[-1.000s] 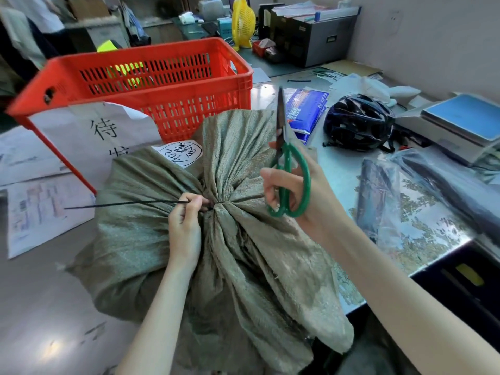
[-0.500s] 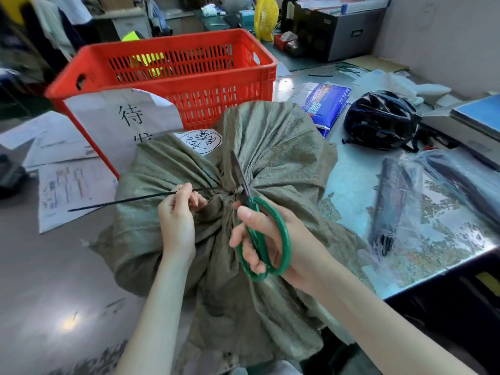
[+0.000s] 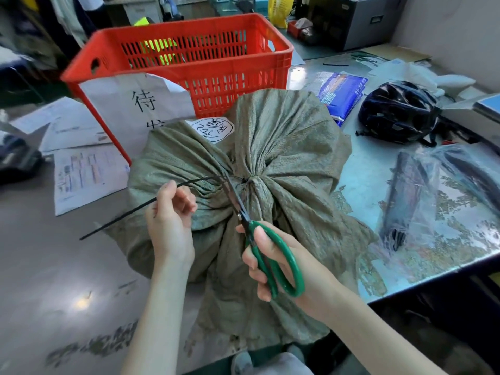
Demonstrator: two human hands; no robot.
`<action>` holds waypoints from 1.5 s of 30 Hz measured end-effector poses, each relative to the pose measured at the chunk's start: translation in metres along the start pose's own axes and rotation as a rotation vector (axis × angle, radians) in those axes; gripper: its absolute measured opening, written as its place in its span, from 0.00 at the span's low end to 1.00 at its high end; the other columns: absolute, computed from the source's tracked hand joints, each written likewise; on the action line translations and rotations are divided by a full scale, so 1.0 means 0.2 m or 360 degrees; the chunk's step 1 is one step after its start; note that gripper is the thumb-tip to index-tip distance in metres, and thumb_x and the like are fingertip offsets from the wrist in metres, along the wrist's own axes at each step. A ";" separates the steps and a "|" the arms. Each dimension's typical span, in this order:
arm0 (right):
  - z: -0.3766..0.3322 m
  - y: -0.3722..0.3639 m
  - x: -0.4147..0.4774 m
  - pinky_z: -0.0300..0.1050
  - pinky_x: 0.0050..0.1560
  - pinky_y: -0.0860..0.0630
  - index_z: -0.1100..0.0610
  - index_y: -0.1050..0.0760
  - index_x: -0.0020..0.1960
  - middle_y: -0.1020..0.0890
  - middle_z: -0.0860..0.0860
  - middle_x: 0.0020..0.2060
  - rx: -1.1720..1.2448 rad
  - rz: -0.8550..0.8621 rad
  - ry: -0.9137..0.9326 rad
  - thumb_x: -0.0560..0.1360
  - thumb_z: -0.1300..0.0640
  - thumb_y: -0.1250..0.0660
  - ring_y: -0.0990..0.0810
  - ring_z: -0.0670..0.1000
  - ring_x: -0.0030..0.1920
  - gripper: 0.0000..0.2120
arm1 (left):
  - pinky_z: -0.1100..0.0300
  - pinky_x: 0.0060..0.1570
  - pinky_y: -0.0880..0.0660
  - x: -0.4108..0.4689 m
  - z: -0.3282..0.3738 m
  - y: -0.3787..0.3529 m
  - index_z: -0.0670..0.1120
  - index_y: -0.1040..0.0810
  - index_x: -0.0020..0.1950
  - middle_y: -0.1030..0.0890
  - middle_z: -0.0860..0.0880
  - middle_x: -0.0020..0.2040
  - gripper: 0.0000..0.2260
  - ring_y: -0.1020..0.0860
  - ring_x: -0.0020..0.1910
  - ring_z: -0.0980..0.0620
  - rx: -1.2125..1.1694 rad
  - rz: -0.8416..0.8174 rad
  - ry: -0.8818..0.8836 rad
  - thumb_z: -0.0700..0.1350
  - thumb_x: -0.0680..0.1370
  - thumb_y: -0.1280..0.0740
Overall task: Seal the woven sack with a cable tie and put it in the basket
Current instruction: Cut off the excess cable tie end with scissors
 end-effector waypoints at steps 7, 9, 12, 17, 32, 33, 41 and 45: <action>0.08 -0.04 0.04 0.46 0.34 0.25 0.59 0.31 0.65 0.24 0.54 0.39 0.0111 -0.0056 -0.0128 0.61 0.33 0.29 0.28 0.51 0.34 0.42 | 0.64 0.28 0.38 0.01 0.06 0.05 0.49 0.27 0.25 0.30 0.53 0.26 0.23 0.35 0.27 0.55 -0.0178 0.0003 0.0011 0.40 0.80 0.45; 0.08 -0.03 0.07 0.47 0.37 0.25 0.59 0.30 0.64 0.23 0.55 0.40 0.0155 -0.0010 -0.0159 0.65 0.33 0.32 0.27 0.52 0.35 0.39 | 0.64 0.28 0.38 -0.01 0.06 0.05 0.49 0.28 0.26 0.31 0.53 0.26 0.22 0.35 0.27 0.55 -0.0165 0.0005 -0.0002 0.40 0.80 0.45; 0.05 -0.04 0.11 0.47 0.38 0.25 0.58 0.30 0.61 0.23 0.56 0.40 0.0162 0.0050 -0.0143 0.67 0.33 0.36 0.27 0.52 0.35 0.33 | 0.64 0.29 0.38 -0.02 0.07 0.06 0.48 0.29 0.27 0.31 0.52 0.27 0.21 0.35 0.27 0.55 -0.0161 0.0006 -0.0021 0.40 0.79 0.44; 0.00 -0.03 0.18 0.45 0.35 0.25 0.55 0.31 0.56 0.23 0.54 0.37 0.0115 0.0148 -0.0057 0.66 0.33 0.39 0.27 0.51 0.32 0.30 | 0.64 0.29 0.37 -0.03 0.06 0.08 0.48 0.30 0.27 0.31 0.53 0.27 0.19 0.35 0.28 0.55 -0.0127 0.0001 -0.0017 0.41 0.79 0.43; -0.01 0.01 0.28 0.41 0.26 0.29 0.58 0.30 0.54 0.26 0.53 0.30 0.0144 0.0278 0.0188 0.65 0.34 0.34 0.29 0.49 0.25 0.31 | 0.64 0.30 0.37 -0.06 0.04 0.12 0.49 0.28 0.25 0.31 0.53 0.26 0.23 0.34 0.28 0.55 -0.0085 0.0060 -0.0041 0.39 0.80 0.44; -0.02 0.01 0.28 0.41 0.26 0.30 0.58 0.30 0.54 0.27 0.53 0.31 0.0157 0.0254 0.0204 0.68 0.36 0.35 0.29 0.49 0.25 0.28 | 0.64 0.30 0.37 -0.07 0.04 0.12 0.49 0.28 0.25 0.31 0.53 0.26 0.24 0.34 0.28 0.55 -0.0089 0.0069 -0.0041 0.39 0.80 0.44; -0.03 -0.01 0.26 0.39 0.24 0.36 0.56 0.31 0.52 0.30 0.51 0.29 0.0212 0.0199 0.0207 0.73 0.42 0.37 0.34 0.48 0.23 0.18 | 0.64 0.29 0.37 -0.05 0.04 0.10 0.48 0.29 0.25 0.31 0.53 0.26 0.23 0.34 0.28 0.55 -0.0077 0.0062 -0.0032 0.39 0.80 0.44; -0.04 -0.01 0.24 0.37 0.22 0.38 0.55 0.32 0.52 0.31 0.49 0.27 0.0195 0.0199 0.0221 0.72 0.42 0.37 0.36 0.47 0.22 0.18 | 0.64 0.30 0.37 -0.05 0.03 0.07 0.49 0.29 0.25 0.30 0.53 0.26 0.23 0.34 0.27 0.55 -0.0076 0.0054 -0.0022 0.39 0.80 0.44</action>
Point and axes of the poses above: each hand's wrist, its own x-axis towards the middle knuckle, its own y-axis out of the back of the hand, z = x × y, the point moved 9 cm from there along x, towards the middle knuckle
